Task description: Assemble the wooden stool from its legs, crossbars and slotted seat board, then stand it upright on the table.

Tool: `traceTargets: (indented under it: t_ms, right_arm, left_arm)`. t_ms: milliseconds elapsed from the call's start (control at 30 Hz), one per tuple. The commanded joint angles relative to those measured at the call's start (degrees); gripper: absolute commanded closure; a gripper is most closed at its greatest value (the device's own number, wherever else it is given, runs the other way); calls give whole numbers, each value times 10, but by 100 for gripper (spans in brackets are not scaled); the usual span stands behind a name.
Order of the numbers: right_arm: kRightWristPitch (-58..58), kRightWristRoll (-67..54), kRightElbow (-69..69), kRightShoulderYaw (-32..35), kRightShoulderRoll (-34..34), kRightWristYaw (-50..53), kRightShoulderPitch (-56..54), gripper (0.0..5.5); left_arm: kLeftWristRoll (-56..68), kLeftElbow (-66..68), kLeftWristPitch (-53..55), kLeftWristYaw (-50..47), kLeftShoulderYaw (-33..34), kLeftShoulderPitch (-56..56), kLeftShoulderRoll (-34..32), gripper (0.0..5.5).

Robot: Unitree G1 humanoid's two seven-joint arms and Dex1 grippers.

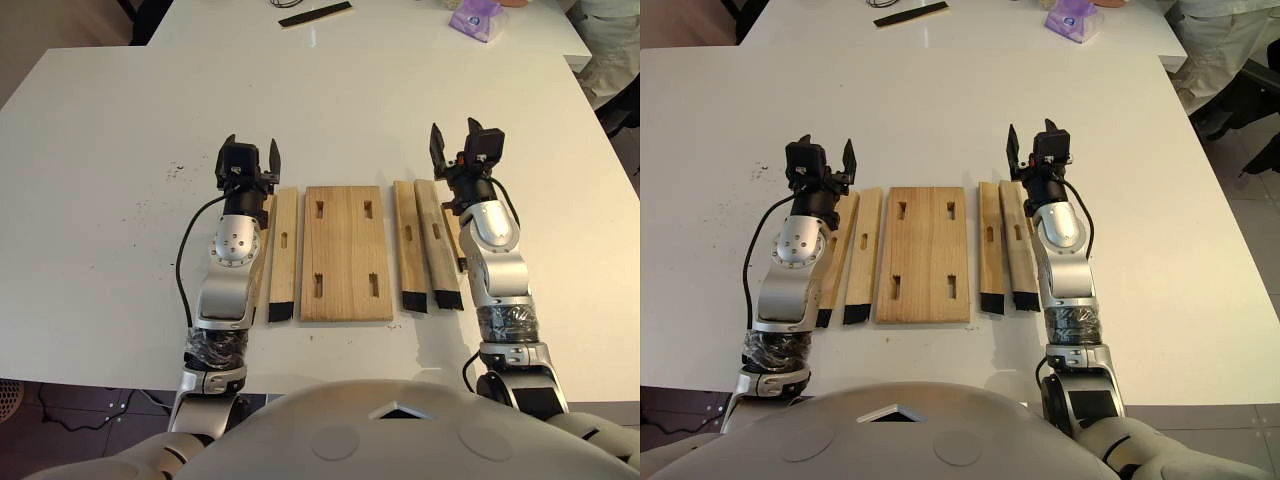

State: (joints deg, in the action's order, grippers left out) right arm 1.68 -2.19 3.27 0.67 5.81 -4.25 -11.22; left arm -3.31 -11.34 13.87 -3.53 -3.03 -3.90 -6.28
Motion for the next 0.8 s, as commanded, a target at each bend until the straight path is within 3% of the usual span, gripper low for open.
traceTargets:
  t_ms: [33,367,500,800]
  right_arm:
    - [-1,2,8,2,-3,2,-12,237]
    - [3,17,18,-21,-5,-19,-7,237]
    - [4,23,15,-16,-13,-5,-1,237]
    - [-8,23,49,-5,-6,-5,-31,237]
  left_arm:
    - [1,8,3,15,-1,1,2,209]
    - [14,15,-23,20,29,13,10,209]
    - [-1,26,-24,7,6,-11,35,209]
    - [7,46,-33,10,33,-14,32,209]
